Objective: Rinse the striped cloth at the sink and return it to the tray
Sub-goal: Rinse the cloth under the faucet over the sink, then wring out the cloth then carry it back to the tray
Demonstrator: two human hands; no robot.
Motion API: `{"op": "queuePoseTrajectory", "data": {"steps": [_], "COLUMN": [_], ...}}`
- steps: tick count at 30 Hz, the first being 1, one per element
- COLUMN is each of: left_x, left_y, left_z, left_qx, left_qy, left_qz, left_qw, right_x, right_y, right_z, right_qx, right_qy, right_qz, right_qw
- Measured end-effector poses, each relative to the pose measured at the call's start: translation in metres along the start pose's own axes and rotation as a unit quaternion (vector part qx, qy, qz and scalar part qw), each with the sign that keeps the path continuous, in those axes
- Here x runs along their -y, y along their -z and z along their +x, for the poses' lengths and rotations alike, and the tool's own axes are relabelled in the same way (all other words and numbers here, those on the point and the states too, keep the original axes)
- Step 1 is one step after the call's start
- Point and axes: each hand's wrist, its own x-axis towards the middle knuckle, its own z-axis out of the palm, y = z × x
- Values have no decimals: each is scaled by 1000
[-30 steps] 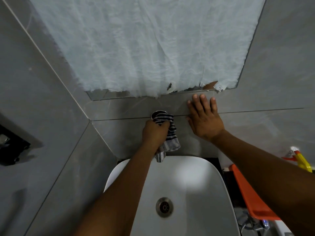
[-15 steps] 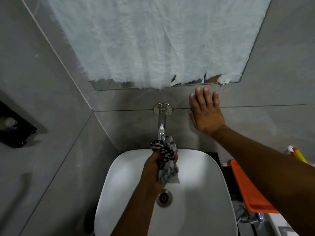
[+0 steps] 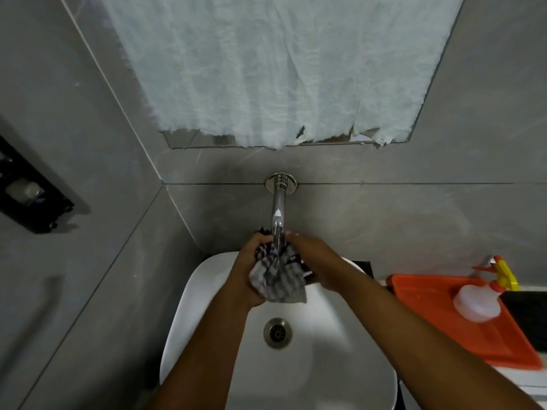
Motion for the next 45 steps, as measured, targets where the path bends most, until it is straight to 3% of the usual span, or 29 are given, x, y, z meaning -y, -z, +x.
{"op": "queuePoseTrajectory", "data": {"steps": [2, 6, 15, 18, 21, 23, 24, 30, 33, 36, 39, 45], "left_x": [2, -6, 40, 66, 91, 105, 114, 196, 245, 282, 314, 329], "left_y": [8, 27, 11, -35, -91, -124, -142, -222, -233, -229, -214, -204], "left_z": [-6, -17, -5, 23, 60, 92, 111, 231, 283, 315, 334, 338], "left_qx": [-21, -8, -122, -91, -8, 44, 70, 201, 226, 248, 255, 238], "left_qy": [7, 49, 56, 93, 89, 63, 50, 4, 8, -12, -13, -27], "left_qz": [14, 12, 225, 312, 389, 473, 535, 802, 838, 853, 866, 875], "left_qw": [1000, 999, 965, 941, 917, 878, 841, 562, 497, 460, 431, 420], "right_x": [-7, -18, -63, -95, -129, -152, -166, -234, -263, -291, -320, -345], "right_y": [0, 8, 53, 94, 144, 171, 185, 235, 252, 271, 283, 283], "right_z": [-4, -9, -26, -43, -61, -69, -69, -34, 8, 46, 70, 86], "right_qx": [12, 35, -22, -66, -127, -187, -214, -284, -295, -308, -299, -263], "right_qy": [-18, 6, -7, -33, -50, -57, -61, -146, -178, -183, -215, -254], "right_qz": [57, 54, 191, 256, 302, 347, 375, 486, 509, 502, 452, 381], "right_qw": [998, 998, 981, 964, 944, 917, 900, 814, 789, 787, 812, 849]}}
